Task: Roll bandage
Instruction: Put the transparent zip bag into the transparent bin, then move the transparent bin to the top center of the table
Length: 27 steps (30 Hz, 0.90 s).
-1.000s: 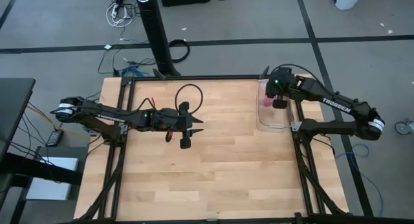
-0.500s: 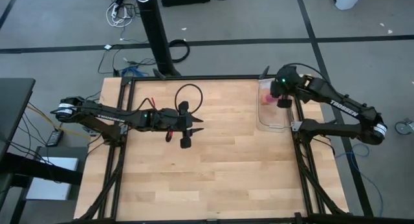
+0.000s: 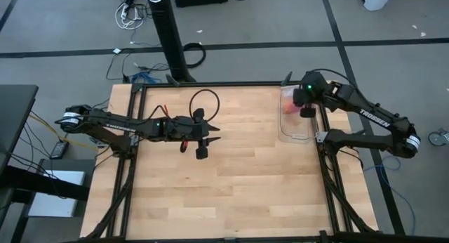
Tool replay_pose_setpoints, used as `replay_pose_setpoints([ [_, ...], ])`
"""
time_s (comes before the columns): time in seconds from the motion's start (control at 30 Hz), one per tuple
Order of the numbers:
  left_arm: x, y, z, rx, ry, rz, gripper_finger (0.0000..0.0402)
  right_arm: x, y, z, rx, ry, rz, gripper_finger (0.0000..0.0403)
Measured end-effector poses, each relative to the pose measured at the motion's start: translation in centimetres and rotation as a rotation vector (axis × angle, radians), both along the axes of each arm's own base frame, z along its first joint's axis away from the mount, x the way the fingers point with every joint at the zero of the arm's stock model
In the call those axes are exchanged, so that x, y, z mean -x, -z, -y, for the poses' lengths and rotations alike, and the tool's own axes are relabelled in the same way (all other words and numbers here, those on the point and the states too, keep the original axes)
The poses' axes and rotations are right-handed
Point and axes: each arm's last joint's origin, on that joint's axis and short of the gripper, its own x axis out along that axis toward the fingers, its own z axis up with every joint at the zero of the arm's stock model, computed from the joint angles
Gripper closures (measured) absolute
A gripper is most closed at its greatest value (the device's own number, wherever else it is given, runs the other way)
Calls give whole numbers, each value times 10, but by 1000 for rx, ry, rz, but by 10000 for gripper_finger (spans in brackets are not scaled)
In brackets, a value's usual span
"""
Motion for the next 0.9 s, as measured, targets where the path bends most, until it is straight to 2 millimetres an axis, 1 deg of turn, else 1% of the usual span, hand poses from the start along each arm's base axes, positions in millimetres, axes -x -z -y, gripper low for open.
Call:
replay_pose_setpoints([
  [0.13, 0, 0, 0, 2, 0, 1, 248, -9, 7, 5, -82, 9, 31, 401],
  [0.2, 0, 0, 0, 11, 7, 1, 248, -13, 11, 7, -110, 40, 44, 390],
  [0.37, 0, 1, 1, 26, 14, -9, 248, -16, 16, 12, -106, 151, 60, 331],
  [0.5, 1, 3, -2, 29, 3, -26, 248, -13, 12, 10, -99, 200, 114, 283],
  [0.57, 2, 4, -3, 29, -2, -41, 251, -10, 7, 5, -143, 209, 137, 273],
  [0.63, 2, 5, -5, 29, -7, -49, 257, -10, 4, 0, -222, 182, 187, 278],
  [0.67, 2, 5, -5, 29, -7, -51, 262, -10, 3, -2, -269, 157, 218, 287],
  [0.73, 2, 5, -5, 25, -5, -54, 272, -12, 6, -6, -367, 105, 256, 321],
  [0.8, 2, 5, -5, 12, 0, -59, 285, -13, 16, -7, -416, 107, 236, 369],
  [0.83, 3, 6, -5, 8, 1, -67, 293, -14, 23, -8, -434, 111, 212, 386],
  [0.9, 4, 8, -6, -5, -25, -91, 311, -17, 39, -7, -458, 121, 181, 391],
])
